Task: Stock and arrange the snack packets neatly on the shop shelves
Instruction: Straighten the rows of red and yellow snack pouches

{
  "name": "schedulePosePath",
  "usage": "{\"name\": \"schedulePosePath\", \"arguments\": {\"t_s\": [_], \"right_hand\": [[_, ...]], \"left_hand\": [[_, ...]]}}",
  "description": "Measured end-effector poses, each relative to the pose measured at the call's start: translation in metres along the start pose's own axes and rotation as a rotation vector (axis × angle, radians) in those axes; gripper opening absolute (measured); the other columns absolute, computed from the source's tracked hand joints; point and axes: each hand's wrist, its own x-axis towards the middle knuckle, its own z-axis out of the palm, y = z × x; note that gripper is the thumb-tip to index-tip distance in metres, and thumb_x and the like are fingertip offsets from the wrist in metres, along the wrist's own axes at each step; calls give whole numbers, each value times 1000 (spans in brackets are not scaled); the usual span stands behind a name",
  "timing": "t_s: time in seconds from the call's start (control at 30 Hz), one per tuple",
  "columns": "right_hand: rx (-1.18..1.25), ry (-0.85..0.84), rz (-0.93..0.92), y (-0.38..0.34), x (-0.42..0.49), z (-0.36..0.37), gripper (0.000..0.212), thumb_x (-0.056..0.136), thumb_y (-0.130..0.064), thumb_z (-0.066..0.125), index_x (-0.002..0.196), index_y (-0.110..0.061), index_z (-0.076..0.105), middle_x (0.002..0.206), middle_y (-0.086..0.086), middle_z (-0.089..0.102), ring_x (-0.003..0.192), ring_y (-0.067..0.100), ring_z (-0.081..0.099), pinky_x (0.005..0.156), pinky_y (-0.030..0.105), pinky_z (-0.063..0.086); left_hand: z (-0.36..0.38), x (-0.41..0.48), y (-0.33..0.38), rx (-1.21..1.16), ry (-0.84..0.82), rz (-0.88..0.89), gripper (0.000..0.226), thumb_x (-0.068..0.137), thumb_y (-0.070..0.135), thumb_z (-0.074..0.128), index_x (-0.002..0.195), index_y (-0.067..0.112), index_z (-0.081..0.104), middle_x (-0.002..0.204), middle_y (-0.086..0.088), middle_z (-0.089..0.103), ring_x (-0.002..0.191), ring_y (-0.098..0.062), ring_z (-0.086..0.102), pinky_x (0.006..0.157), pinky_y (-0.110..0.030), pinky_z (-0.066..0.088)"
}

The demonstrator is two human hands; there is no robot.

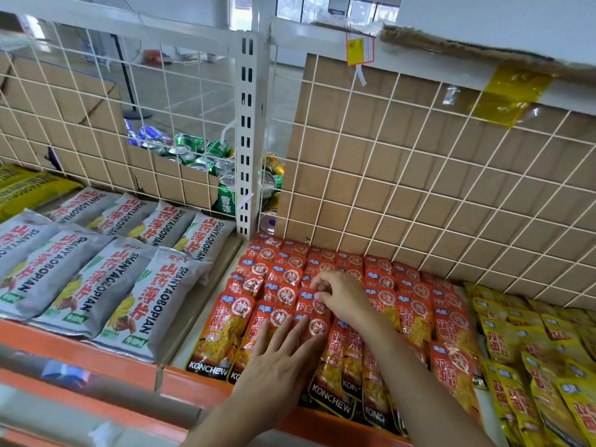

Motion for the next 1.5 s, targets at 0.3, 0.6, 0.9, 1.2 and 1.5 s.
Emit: {"name": "schedulePosePath", "arguments": {"t_s": [0.3,0.6,0.9,1.2,1.5], "right_hand": [[27,43,-17,0,0,4,14,87,-13,61,99,-19,65,108,-3,59,95,8,54,78,18,44],[-6,146,17,14,10,-2,26,92,-15,54,117,-18,61,120,-2,58,113,13,53,94,24,42],[-128,26,60,5,30,0,28,92,-27,54,117,-17,61,125,2,54,120,18,47,96,30,36],[-17,54,132,5,43,1,12,89,-13,54,81,-12,64,95,1,66,91,16,60,77,29,46],[20,70,148,9,38,-1,28,88,-12,55,64,-26,51,97,-2,67,88,10,58,87,33,48]], "left_hand": [[-1,-1,0,-24,27,-1,48,101,44,12,135,38,44,133,6,56,124,-19,52,101,-45,20],[-15,15,-4,-108,42,4,55,99,46,8,133,33,49,138,5,51,128,-16,48,109,-44,28],[-13,38,-2,-48,42,181,70,85,65,-9,149,36,0,155,10,-12,141,-11,-19,113,-44,-20],[-9,37,-3,-64,-40,141,52,96,54,20,132,32,52,139,6,49,131,-16,43,103,-45,20],[-12,36,-2,-113,51,150,70,86,64,-5,149,35,2,153,12,-14,141,-11,-22,111,-41,-22]]}}
